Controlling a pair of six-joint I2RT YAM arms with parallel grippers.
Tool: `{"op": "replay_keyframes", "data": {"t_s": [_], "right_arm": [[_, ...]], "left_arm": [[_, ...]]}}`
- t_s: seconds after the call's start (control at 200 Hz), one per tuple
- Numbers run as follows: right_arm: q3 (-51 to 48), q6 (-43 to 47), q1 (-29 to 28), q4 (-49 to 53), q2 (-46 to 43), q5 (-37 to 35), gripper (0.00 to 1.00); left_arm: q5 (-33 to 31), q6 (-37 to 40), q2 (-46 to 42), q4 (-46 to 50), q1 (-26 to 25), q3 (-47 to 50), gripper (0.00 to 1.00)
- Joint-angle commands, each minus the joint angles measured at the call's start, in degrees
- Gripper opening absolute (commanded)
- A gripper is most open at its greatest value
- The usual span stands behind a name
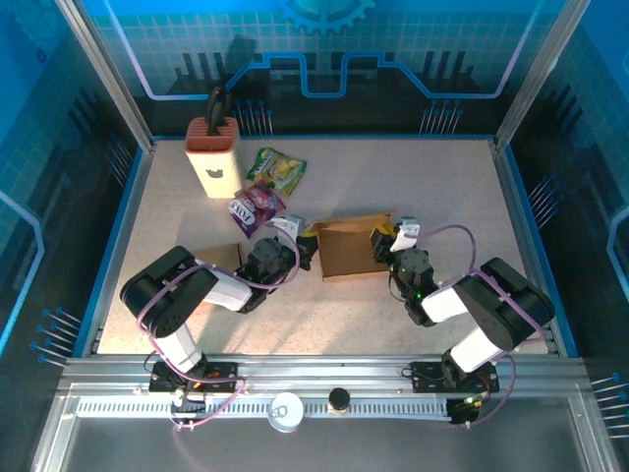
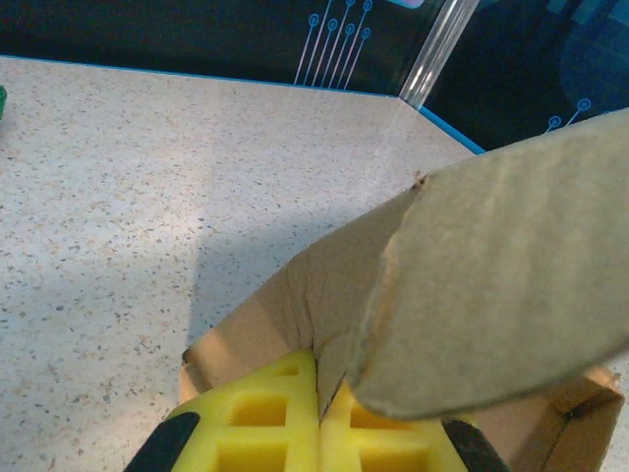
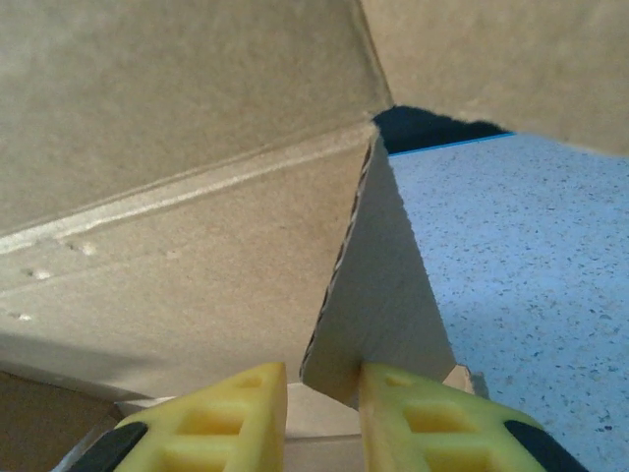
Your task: Fold the paper box
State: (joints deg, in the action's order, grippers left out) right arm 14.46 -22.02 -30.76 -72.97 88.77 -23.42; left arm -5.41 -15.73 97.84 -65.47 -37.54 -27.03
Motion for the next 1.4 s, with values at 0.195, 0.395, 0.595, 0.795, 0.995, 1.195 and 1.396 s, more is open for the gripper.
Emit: {"op": "replay_keyframes", "data": {"t_s": [0.195, 0.395, 0.595, 0.795, 0.995, 1.195, 1.396], "right_arm": [[4.4, -1.64, -1.05, 26.18, -14.1, 1.75, 0.44], [15.54, -8.21, 1.26, 66.34, -27.95, 10.14, 0.77], [21.7, -11.4, 3.11, 85.31, -33.48, 18.1, 0.86], [23.64, -12.6, 3.78, 92.71, -34.96, 21.07, 0.9], [26.34, -13.57, 3.85, 96.34, -42.45, 24.24, 0.9], [32.58, -16.9, 4.8, 102.65, -42.58, 27.29, 0.89], [37.32, -23.41, 15.44, 105.39, -37.33, 32.87, 0.87]], "left_arm": [[-3.23, 1.61, 1.13, -2.62, -2.85, 1.71, 0.01], [-5.45, 2.98, -1.78, 0.7, -2.81, 0.97, 0.0], [-6.93, 4.66, -5.18, 4.59, -2.85, -0.18, 0.0], [-8.95, 7.84, -9.4, 12.0, -2.85, -2.03, 0.0], [-11.0, 12.07, -12.22, 17.92, -2.17, -3.66, 0.0], [-10.14, 12.56, -11.36, 19.89, -0.8, -5.68, 0.0], [-9.19, 11.69, -9.94, 17.94, 0.43, -5.69, 0.0]]}}
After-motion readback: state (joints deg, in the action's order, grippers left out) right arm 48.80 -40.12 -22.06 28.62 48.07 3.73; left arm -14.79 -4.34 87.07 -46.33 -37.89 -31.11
